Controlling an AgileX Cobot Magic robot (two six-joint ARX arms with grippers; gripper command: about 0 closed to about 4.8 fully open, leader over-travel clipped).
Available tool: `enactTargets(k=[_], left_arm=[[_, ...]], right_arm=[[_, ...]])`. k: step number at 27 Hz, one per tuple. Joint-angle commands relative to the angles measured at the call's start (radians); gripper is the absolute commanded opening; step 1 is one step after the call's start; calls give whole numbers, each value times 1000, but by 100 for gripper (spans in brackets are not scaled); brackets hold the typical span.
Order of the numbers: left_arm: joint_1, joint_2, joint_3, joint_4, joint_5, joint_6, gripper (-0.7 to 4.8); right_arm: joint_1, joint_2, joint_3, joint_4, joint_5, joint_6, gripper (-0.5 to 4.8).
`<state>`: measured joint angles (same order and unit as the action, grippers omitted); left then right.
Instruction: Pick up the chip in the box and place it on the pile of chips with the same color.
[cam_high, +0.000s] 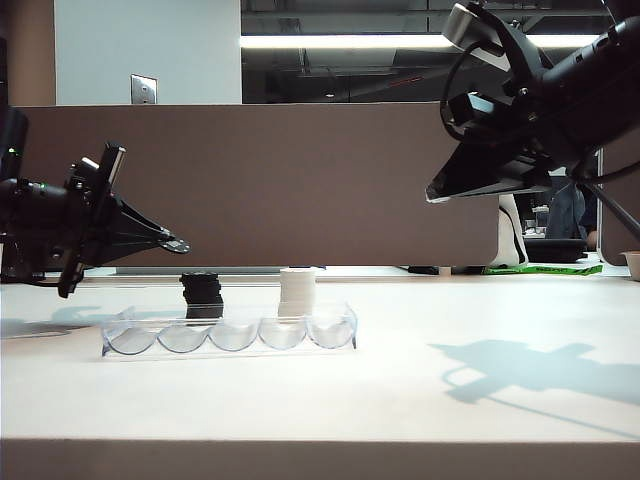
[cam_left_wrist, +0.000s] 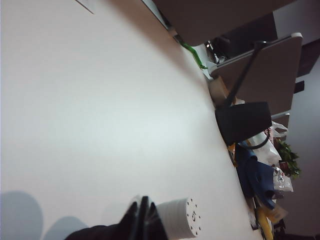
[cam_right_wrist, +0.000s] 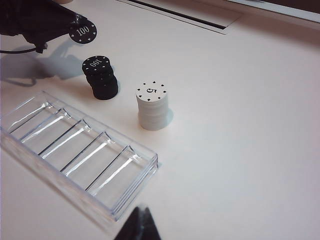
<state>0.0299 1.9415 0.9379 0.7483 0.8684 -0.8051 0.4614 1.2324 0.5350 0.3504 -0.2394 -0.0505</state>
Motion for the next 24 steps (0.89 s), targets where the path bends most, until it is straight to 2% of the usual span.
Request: enactTargets(k=[1,5,15,19,24], left_arm=[[-17,-3,2,17,12,-22,-6],[-40,-3,2,16,21,-36,-6],[-64,-3,2,18,-49,-31,-6],[-101,-3,2,16,-100,14,-6],[-111,-3,2,15,-144,29,-6]], right_arm=[[1,-2,5,13,-3,-3,-6],[1,-2,5,13,-3,-3,-6],[1,-2,5,13,-3,-3,-6],[1,-2,5,13,-3,-3,-6],[1,-2,5,13,-3,-3,-6]])
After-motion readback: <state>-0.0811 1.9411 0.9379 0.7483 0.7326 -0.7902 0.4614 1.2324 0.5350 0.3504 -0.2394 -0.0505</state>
